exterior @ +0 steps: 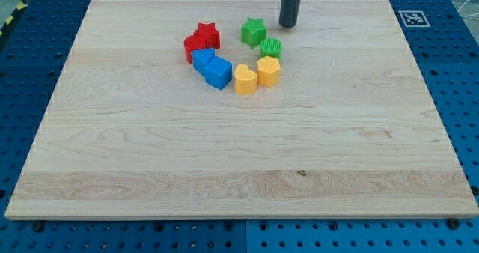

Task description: Slide the green star towards the left a bit

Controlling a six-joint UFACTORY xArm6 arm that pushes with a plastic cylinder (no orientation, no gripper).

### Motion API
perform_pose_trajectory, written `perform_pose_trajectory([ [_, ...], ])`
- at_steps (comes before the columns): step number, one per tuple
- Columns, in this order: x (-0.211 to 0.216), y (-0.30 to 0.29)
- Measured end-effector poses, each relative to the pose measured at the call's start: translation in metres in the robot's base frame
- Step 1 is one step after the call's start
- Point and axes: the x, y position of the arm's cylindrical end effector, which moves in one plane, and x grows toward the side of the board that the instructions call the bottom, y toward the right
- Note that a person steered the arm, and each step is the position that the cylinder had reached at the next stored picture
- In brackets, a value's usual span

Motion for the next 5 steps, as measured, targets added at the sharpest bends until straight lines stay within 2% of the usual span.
perform_pose_trajectory([
  [2, 0.003, -0.034],
  [5, 0.003, -0.049],
])
